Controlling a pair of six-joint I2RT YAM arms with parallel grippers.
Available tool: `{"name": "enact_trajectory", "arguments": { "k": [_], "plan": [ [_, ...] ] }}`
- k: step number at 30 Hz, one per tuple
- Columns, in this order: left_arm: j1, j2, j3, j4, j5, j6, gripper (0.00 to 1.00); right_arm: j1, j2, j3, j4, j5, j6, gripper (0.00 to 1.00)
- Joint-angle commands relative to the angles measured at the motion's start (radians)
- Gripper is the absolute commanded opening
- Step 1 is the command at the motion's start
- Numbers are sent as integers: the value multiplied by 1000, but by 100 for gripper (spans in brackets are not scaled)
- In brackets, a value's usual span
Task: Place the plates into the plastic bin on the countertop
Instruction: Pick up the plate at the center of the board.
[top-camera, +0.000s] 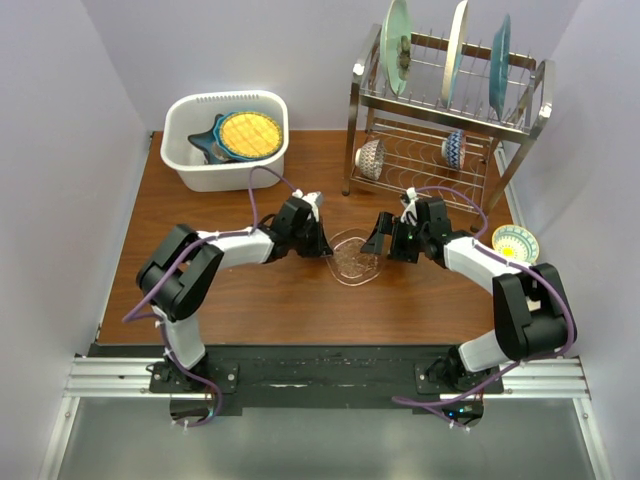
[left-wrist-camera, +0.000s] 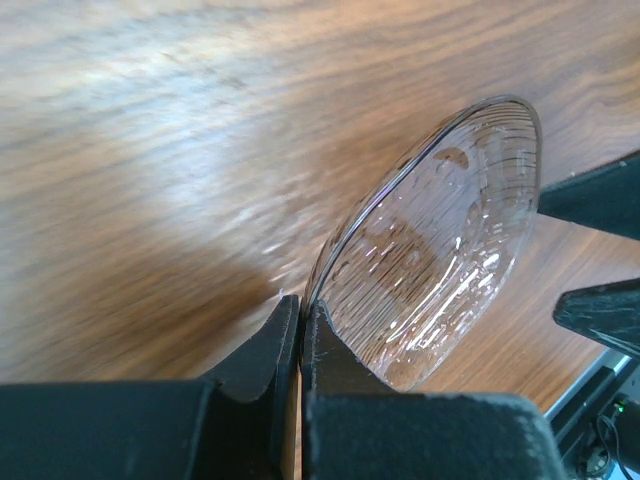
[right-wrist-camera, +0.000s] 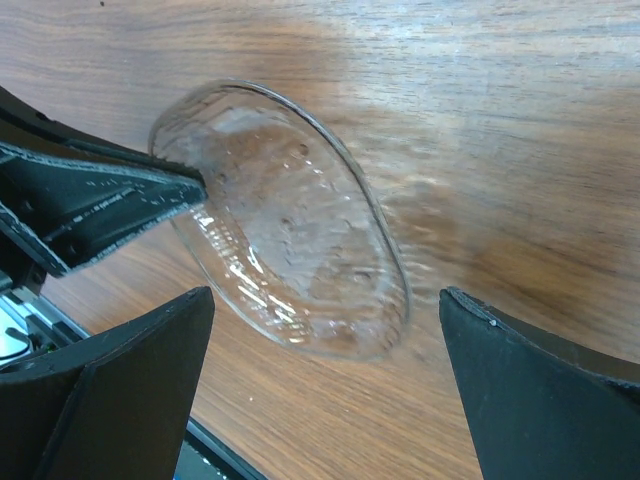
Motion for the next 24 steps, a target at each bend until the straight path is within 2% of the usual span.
{"name": "enact_trajectory", "arguments": {
  "k": [1, 17, 24],
  "plan": [
    [35, -71, 54, -23, -26, 47, 0, 4, -38, 27, 7, -16, 4, 99],
    [179, -183, 114, -150, -30, 122, 0, 4, -21, 16, 17, -25, 8, 99],
    [235, -202, 206, -213, -47, 170, 0, 4, -13, 16, 17, -30, 5, 99]
  ]
}}
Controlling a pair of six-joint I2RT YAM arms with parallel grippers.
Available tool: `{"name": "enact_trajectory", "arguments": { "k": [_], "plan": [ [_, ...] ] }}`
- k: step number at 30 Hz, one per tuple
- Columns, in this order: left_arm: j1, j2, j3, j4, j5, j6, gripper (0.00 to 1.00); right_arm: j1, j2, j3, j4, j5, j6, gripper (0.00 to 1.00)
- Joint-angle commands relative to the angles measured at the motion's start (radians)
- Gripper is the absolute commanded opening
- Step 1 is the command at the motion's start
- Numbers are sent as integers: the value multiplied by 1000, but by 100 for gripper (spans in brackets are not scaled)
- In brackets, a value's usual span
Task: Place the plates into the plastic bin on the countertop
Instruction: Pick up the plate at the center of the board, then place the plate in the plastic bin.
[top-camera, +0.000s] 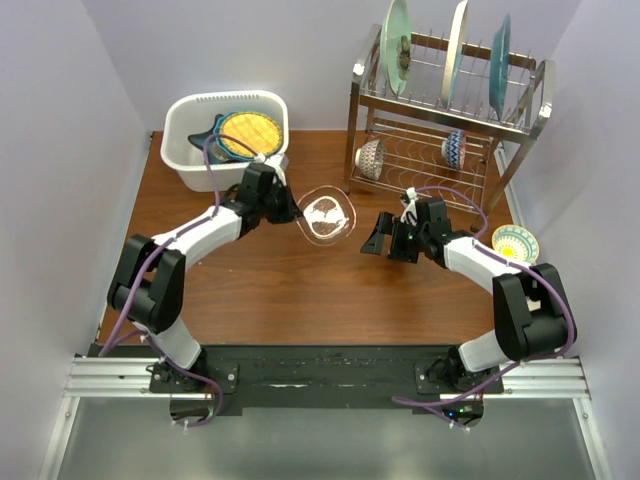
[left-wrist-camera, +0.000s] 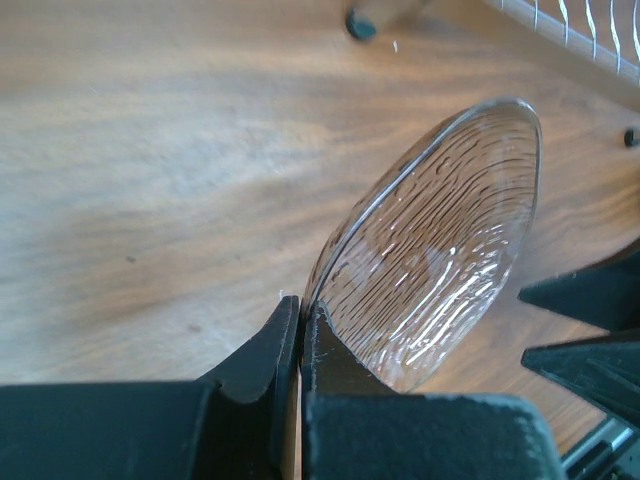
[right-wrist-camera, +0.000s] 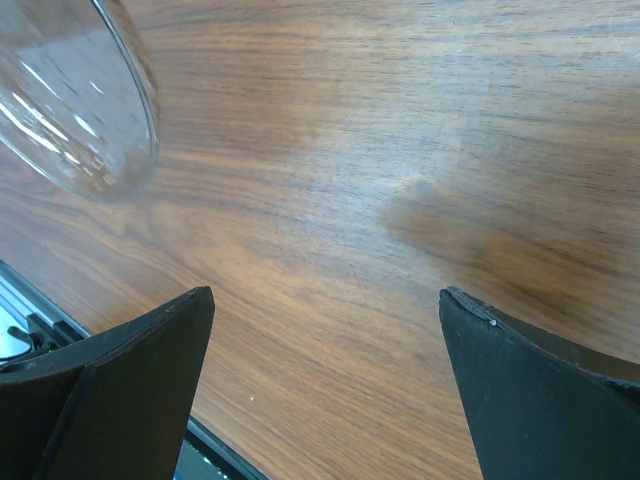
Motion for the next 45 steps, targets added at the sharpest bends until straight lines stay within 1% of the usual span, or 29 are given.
{"name": "enact_trajectory", "arguments": {
  "k": [1, 8, 15, 20, 26, 30, 37, 45],
  "plan": [
    [37, -46, 110, -37, -20, 70, 0, 3, -13, 16, 15, -27, 5, 99],
    [88, -21, 249, -122, -29, 125, 0, 3, -10, 13, 25, -47, 3, 99],
    [162, -14, 305, -128, 17, 131, 0, 4, -3, 16, 22, -50, 0, 99],
    [185, 11, 383, -166, 5, 151, 0, 4, 3, 16, 20, -53, 0, 99],
    [231, 43, 446, -175, 37, 148, 0, 4, 4, 16, 17, -55, -3, 99],
    [281, 80, 510, -189, 82, 136, 0, 4, 9, 23, 8, -55, -9, 99],
    [324, 155, 686, -258, 88, 145, 0, 4, 16, 24, 11, -58, -11, 99],
    [361, 230, 777, -273, 89, 133, 0, 4, 18, 15, 15, -56, -11, 99]
  ]
}}
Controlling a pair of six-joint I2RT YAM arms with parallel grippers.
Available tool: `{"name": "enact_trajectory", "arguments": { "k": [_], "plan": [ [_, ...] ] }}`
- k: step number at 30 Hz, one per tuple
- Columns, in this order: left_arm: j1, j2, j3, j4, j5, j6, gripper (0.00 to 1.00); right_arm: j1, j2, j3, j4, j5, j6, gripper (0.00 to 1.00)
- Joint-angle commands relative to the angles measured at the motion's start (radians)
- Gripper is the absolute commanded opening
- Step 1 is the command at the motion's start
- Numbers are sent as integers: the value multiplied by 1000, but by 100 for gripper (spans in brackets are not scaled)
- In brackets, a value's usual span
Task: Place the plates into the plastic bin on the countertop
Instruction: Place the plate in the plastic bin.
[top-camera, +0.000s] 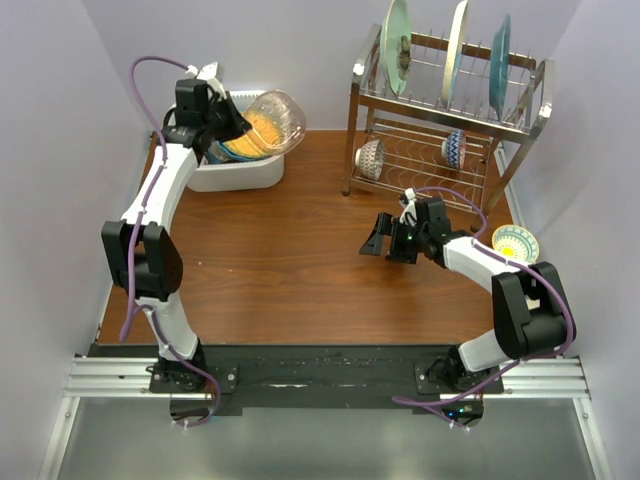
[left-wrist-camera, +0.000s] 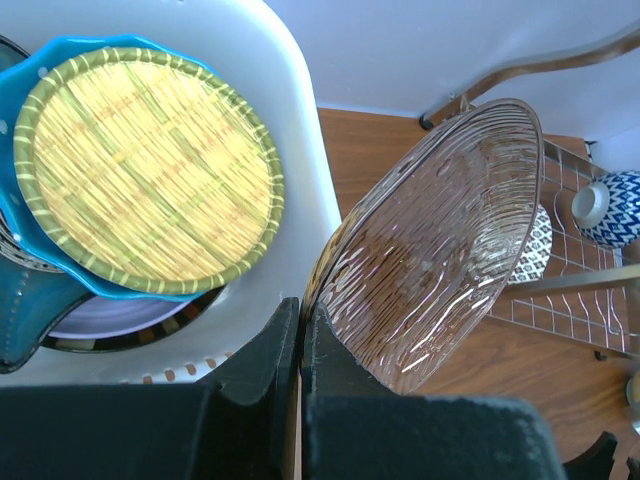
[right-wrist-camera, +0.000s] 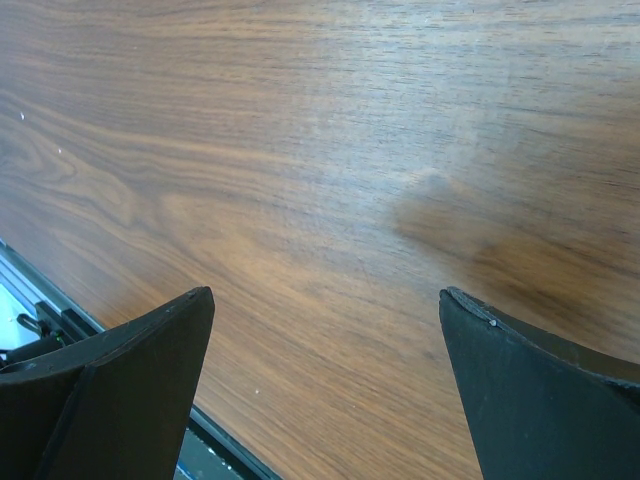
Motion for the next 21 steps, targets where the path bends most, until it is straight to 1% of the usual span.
{"name": "enact_trajectory", "arguments": {
  "k": [1, 15, 20, 21],
  "plan": [
    [25, 38, 85, 2, 17, 3, 0, 4, 11, 15, 17, -25, -8, 99],
    [86, 195, 209, -17, -5, -27, 0, 4, 8, 6, 20, -25, -9, 99],
    [92, 219, 219, -5, -25, -31, 0, 3, 8, 4, 17, -25, -12, 99],
    [118, 222, 219, 2, -28, -42, 0, 4, 7, 4, 17, -24, -14, 99]
  ]
}}
